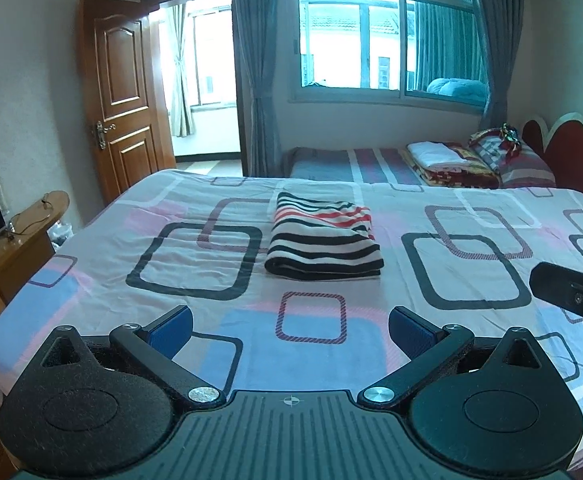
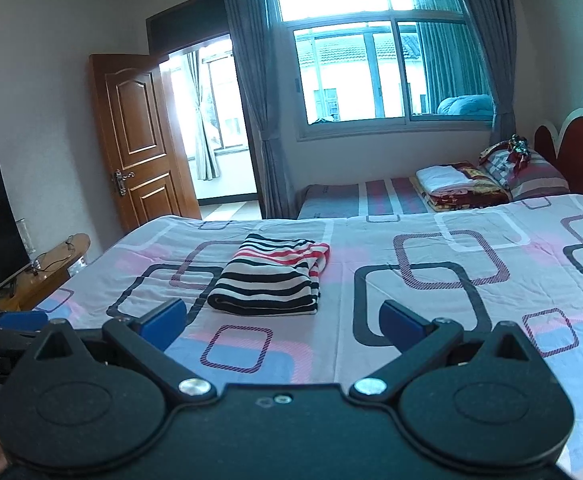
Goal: Fold small clothes
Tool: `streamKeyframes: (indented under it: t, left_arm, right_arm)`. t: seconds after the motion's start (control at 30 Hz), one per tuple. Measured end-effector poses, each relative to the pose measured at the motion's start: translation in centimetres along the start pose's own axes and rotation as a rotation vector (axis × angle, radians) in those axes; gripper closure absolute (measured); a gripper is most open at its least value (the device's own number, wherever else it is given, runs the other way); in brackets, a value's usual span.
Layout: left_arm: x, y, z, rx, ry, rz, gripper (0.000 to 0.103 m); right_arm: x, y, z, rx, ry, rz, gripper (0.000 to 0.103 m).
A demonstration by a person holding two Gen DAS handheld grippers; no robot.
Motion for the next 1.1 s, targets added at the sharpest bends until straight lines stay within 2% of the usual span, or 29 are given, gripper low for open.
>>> streamKeyframes:
  t: [0.43,1.1]
  left_arm:
    - [-0.1,0.1,0.3,0.000,-0.010,0.018,0.000]
    - [0.8,0.1,0.3,-0.007,0.005,0.022,0.000]
  right_arm:
    - [-0.1,-0.7,-0.3,-0.003,-0.008,-0.069,0.001]
    - [1.1,-0.8,-0.4,0.013,0.013,-0.047,0.001]
Point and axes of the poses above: each gripper's, at about its wrist camera, not at the fingertips, and x roughly the way its jaws point, y to its left, z to its top, the point moved 3 cm from there along x, roughly the way its jaws point, and after that the axes turned 4 degrees about x, right-handed, at the moved point
